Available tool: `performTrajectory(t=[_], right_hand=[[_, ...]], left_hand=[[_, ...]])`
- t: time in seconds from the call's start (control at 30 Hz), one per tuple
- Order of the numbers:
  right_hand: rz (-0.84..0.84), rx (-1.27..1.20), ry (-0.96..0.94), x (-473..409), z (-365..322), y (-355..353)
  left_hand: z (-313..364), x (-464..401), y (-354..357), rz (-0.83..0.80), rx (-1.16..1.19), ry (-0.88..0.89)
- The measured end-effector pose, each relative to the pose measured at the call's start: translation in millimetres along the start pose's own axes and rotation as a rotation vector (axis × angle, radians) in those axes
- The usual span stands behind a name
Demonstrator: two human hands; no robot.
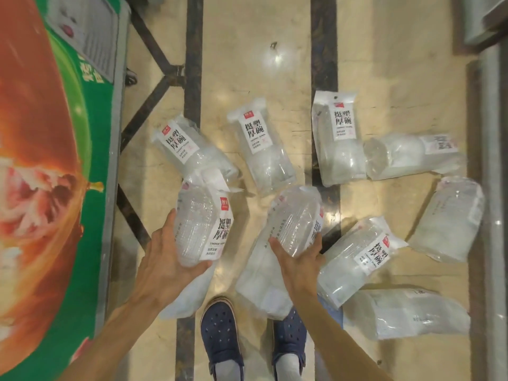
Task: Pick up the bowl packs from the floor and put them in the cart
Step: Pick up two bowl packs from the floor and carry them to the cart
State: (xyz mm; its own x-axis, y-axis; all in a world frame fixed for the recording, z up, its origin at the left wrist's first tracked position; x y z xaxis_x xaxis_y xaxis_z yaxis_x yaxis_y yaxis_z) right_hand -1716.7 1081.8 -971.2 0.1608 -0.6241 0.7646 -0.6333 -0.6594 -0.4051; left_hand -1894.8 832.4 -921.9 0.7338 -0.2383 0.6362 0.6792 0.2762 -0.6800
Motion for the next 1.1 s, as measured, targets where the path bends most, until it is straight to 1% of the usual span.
performTrajectory(t=[0.17, 0.33, 0.43, 0.47, 0.57, 0.77, 0.87, 0.93, 1.03, 1.1], right_hand=[[-0.063, -0.051, -0.125, 53.4, -86.4, -60.6], [-0.039, -0.045, -0.275, 117.3, -188.6, -124.2], [-0.016, -0.068, -0.422, 168.8, -262.8, -180.2], [-0.022, -0.069, -0.468, 176.6, -279.9, -187.7], [-0.011, -0.102, -0.547, 238.0, -348.8, -252.5], [0.125, -0.198, -0.783, 359.2, -455.7, -394.9], [0.241, -0.217, -0.88, 424.7, -485.1, -468.4], [0.326, -0.232, -0.901, 464.7, -490.6, -517.9], [0.458, -0.288, -0.946, 530.0, -478.8, -590.3], [0.559, -0.341, -0.965, 573.7, -457.5, -638.1]], left_hand=[[71.3, 46.4, -66.0, 0.042, 0.059, 0.07], [165.2, 95.6, -154.1, 0.124, 0.067, 0.161], [235.8, 135.2, -218.1, 0.204, 0.062, 0.273], [248.6, 139.3, -231.6, 0.216, 0.056, 0.287], [324.8, 182.9, -292.2, 0.276, 0.079, 0.406], [470.6, 291.2, -400.3, 0.369, 0.095, 0.646], [535.5, 353.0, -439.6, 0.403, 0.12, 0.828], [573.6, 392.3, -456.2, 0.4, 0.13, 0.929], [628.0, 453.7, -464.4, 0.359, 0.149, 1.087], [660.3, 496.8, -461.1, 0.331, 0.143, 1.167]])
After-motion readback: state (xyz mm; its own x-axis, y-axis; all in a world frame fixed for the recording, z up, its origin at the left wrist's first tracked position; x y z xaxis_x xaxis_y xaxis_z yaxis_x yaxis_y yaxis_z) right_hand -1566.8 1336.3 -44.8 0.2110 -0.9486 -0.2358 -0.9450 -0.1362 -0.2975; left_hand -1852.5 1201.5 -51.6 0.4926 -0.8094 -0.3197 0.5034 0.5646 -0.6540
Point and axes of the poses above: each hand's wrist, its own x-axis away from the middle knuckle, its own y-axis out of the palm, z = x × y, the point moved 8 cm from there along -x, towards the middle knuckle, and after that the axes turned 7 degrees about -x, right-handed, at the moved point
